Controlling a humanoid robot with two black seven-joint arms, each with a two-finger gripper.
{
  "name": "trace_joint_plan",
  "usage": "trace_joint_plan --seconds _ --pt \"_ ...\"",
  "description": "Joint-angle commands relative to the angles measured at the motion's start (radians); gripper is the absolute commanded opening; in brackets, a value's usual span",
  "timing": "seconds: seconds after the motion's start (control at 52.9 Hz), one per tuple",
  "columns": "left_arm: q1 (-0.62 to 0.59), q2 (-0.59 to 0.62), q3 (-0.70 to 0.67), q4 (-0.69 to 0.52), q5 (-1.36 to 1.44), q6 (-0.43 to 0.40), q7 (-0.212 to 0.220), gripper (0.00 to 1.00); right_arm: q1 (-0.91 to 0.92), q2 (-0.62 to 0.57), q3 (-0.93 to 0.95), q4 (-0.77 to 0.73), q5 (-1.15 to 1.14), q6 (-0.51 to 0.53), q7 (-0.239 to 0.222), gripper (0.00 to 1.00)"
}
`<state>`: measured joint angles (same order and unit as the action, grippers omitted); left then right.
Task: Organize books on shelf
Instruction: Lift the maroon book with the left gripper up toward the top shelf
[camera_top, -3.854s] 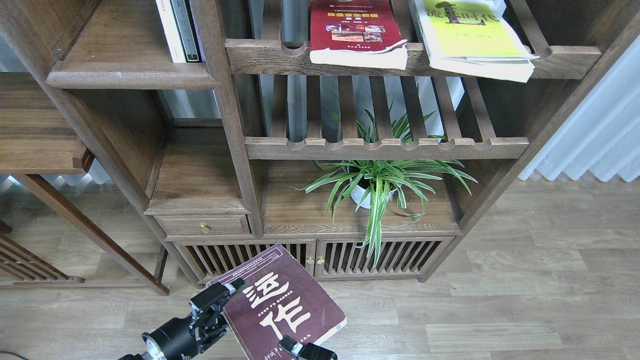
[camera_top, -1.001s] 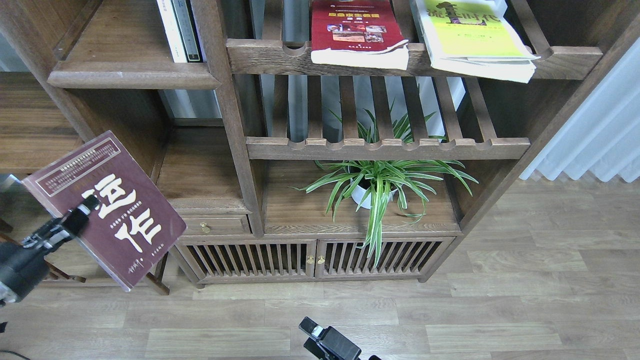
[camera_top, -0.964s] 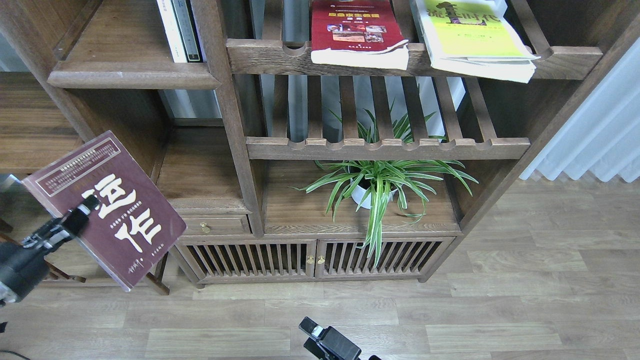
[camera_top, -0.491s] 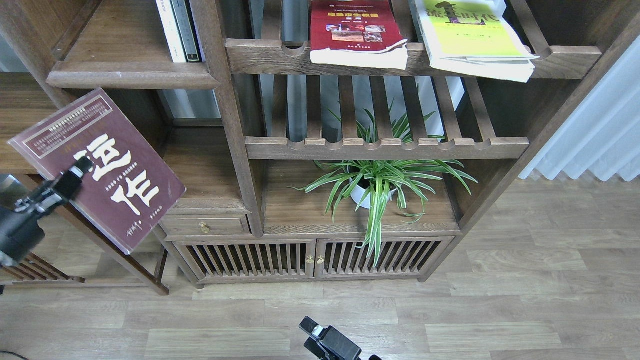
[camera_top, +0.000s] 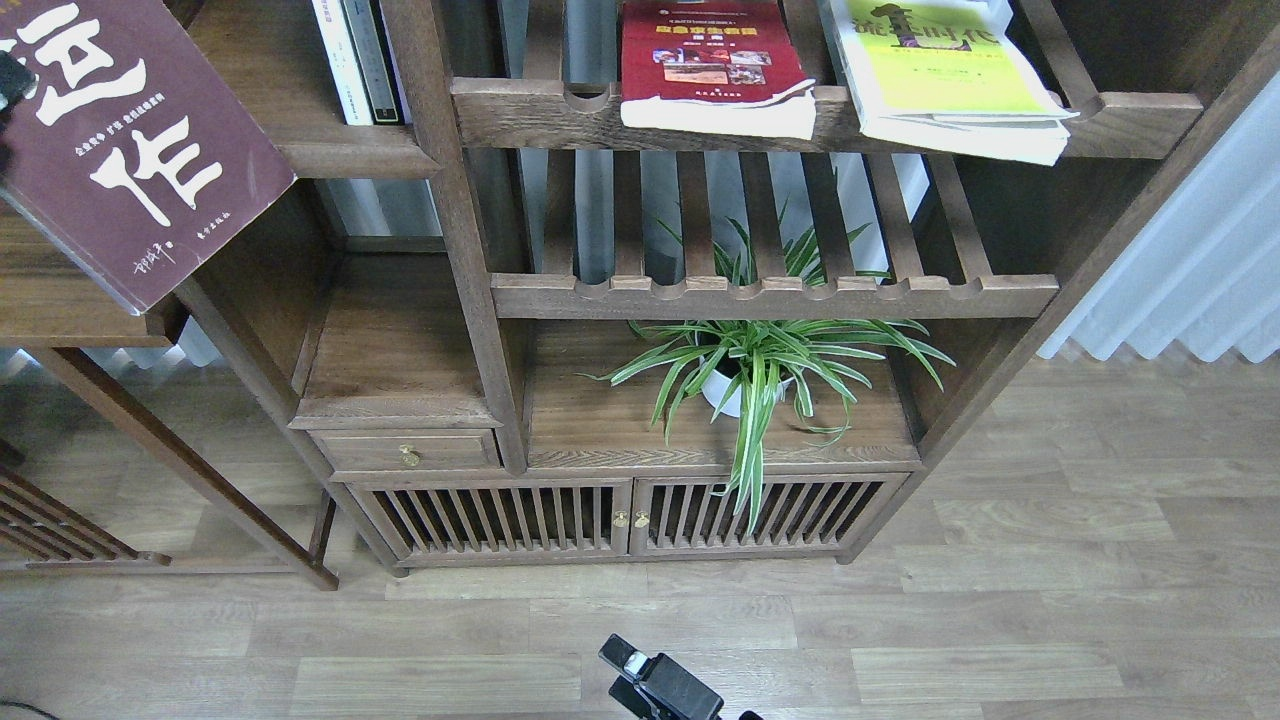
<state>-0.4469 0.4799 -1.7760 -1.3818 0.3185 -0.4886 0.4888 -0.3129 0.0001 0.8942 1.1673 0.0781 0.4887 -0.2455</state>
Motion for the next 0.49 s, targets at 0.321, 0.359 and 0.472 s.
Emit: trace_joint_plan --seconds 0.321,0.359,0.472 --pt "-0.161 0.043 0.086 0.007 0.037 0.000 0.000 0.04 0.000 0.000 0.000 0.000 0.000 0.000 0.000 0.99" --pt "-0.161 0.055 0.082 0.007 0.037 0.000 0.000 0.04 0.000 0.000 0.000 0.000 0.000 0.000 0.000 0.99" --pt "-0.161 0.114 0.047 0.009 0.039 0.000 0.000 0.04 0.000 0.000 0.000 0.000 0.000 0.000 0.000 0.99"
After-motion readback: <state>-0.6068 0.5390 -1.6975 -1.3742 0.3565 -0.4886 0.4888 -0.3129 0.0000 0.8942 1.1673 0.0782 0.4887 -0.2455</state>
